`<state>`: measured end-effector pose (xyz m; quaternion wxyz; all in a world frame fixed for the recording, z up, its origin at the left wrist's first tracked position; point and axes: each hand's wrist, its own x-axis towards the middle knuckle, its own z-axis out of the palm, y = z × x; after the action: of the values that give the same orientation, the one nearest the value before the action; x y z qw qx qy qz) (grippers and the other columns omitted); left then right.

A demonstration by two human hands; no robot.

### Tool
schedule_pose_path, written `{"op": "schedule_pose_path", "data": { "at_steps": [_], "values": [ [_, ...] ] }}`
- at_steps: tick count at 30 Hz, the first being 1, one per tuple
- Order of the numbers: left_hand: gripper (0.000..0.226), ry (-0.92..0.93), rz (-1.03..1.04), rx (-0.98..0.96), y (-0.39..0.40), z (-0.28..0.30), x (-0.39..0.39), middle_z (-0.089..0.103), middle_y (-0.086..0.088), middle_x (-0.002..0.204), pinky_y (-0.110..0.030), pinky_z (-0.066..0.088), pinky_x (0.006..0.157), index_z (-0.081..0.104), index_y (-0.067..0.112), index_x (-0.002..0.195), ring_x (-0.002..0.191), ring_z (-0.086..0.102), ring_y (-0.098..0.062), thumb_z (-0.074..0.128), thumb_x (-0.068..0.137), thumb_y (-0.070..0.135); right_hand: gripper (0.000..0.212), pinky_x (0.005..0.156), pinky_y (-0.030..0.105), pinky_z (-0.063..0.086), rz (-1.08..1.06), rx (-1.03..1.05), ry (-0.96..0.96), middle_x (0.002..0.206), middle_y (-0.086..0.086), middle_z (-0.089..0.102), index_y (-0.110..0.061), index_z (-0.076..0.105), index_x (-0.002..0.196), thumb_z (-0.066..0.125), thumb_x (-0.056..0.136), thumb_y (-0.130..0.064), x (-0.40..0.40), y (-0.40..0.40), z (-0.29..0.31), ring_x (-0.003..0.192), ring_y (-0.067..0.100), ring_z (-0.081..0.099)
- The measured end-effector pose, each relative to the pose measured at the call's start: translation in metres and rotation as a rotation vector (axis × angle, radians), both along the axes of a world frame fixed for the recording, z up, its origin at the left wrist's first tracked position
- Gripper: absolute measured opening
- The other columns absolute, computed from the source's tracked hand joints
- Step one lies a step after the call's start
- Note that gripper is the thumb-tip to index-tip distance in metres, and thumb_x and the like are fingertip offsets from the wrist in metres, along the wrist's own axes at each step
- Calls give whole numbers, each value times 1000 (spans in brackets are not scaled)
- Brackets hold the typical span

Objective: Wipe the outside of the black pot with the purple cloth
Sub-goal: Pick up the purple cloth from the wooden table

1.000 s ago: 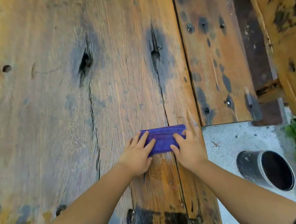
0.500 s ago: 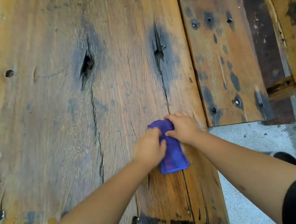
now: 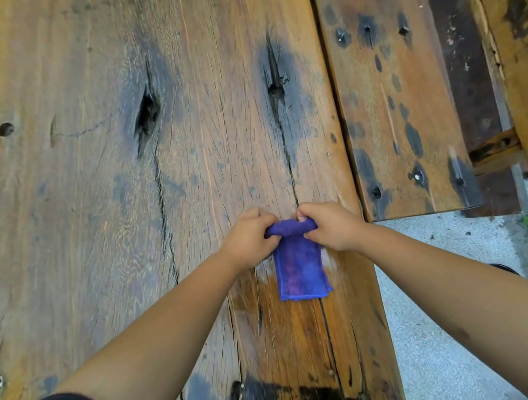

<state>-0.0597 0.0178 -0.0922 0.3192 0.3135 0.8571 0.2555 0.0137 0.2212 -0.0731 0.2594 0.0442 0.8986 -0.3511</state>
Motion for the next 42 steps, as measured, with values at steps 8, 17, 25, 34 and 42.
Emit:
{"op": "schedule_pose_path", "data": {
  "at_steps": [8,17,25,34,42],
  "values": [
    [25,158,-321,-36,-16,21,46,63,-5,123,-40,47,91,59,14,103,113,58,-27,60,79,20,17,75,44,46,251,155,203,87,-2,59,-17,47,80,58,76,-5,56,-17,20,87,25,54],
    [44,318,-474,-163,-40,13,86,39,0,155,-41,27,109,57,22,126,141,34,-22,48,90,48,36,107,48,38,420,373,246,155,6,40,-19,63,111,60,87,-46,121,-27,1,140,28,37],
    [53,176,-119,-187,-9,-1,82,47,5,133,-37,34,99,41,28,139,121,42,-20,57,90,43,38,103,37,38,-70,220,175,134,-2,51,-21,56,124,67,88,-27,102,-39,-13,123,24,46],
    [21,-24,-92,-145,-6,1,73,53,0,100,-33,39,78,48,24,91,98,49,-21,64,78,26,26,79,34,33,-212,82,-83,98,-7,53,-30,45,87,66,71,-25,86,-43,-4,104,19,45],
    [28,-474,333,297,-17,72,96,51,4,73,-24,42,54,47,21,86,59,47,-7,70,80,4,40,54,24,48,-843,-536,17,78,-1,65,-27,50,97,73,75,-5,122,-57,60,59,5,58]
  ]
}}
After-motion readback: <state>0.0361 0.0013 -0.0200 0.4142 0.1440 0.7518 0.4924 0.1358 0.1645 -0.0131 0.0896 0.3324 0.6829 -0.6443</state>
